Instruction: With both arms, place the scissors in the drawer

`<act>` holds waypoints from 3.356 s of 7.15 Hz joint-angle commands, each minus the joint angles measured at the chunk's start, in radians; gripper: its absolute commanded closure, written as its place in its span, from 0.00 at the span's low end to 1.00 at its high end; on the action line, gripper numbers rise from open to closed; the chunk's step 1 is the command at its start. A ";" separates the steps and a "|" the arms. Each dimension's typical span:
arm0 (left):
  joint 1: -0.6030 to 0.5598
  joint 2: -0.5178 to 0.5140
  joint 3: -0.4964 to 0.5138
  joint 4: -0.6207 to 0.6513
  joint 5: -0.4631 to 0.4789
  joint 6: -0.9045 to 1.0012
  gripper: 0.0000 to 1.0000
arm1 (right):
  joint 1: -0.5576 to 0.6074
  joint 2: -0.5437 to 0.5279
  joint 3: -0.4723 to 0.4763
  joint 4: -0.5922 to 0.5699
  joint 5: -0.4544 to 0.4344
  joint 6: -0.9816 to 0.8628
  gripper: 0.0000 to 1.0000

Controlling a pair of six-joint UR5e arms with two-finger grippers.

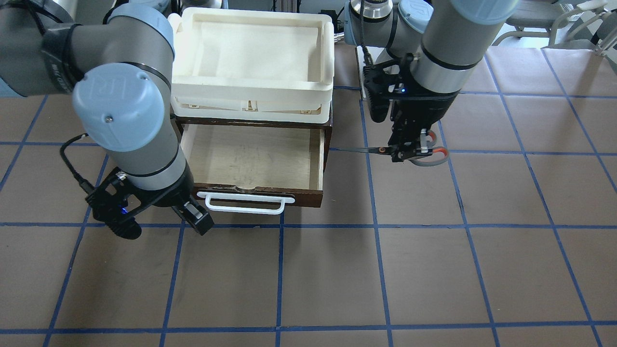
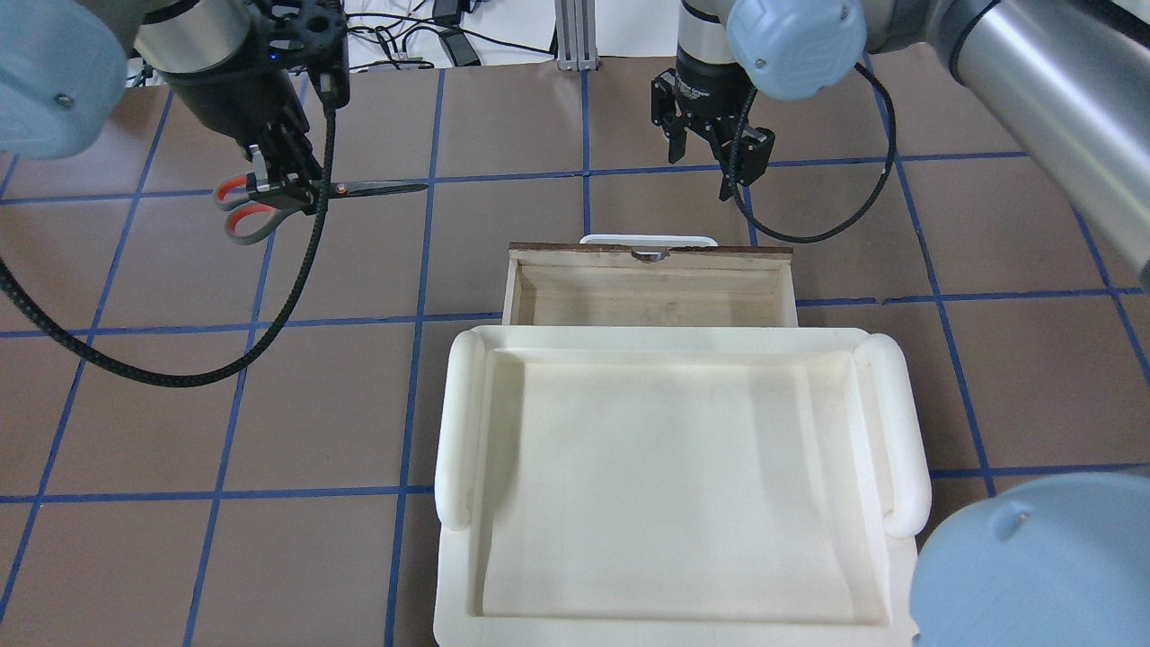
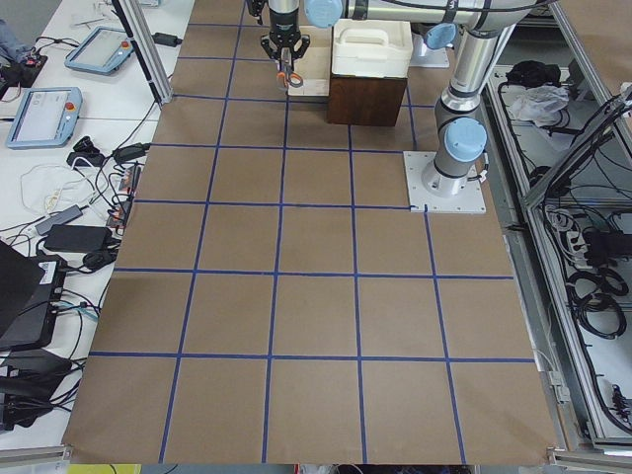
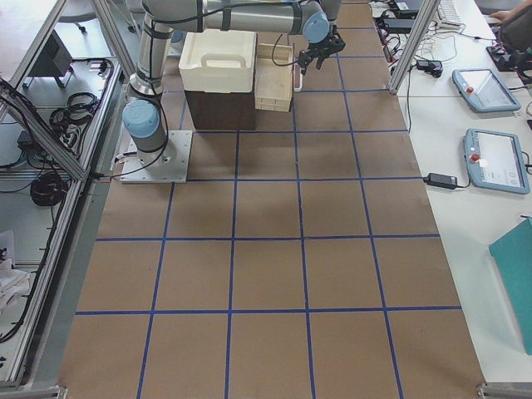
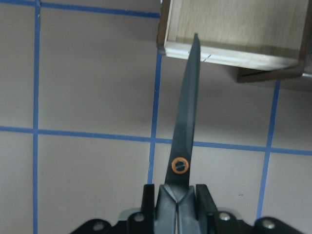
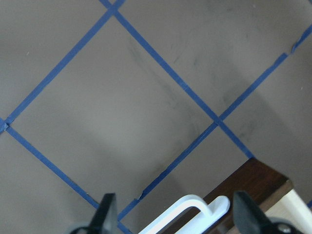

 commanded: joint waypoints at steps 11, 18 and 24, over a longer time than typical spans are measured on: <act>-0.366 -0.258 0.066 0.101 -0.099 -0.296 0.96 | -0.128 -0.208 0.083 0.005 0.102 -0.815 0.00; -0.386 -0.291 0.038 0.099 -0.139 -0.349 0.63 | -0.128 -0.224 0.091 0.025 0.091 -0.806 0.00; -0.388 -0.232 0.038 0.157 -0.128 -0.610 0.00 | -0.128 -0.241 0.125 0.030 0.062 -0.808 0.00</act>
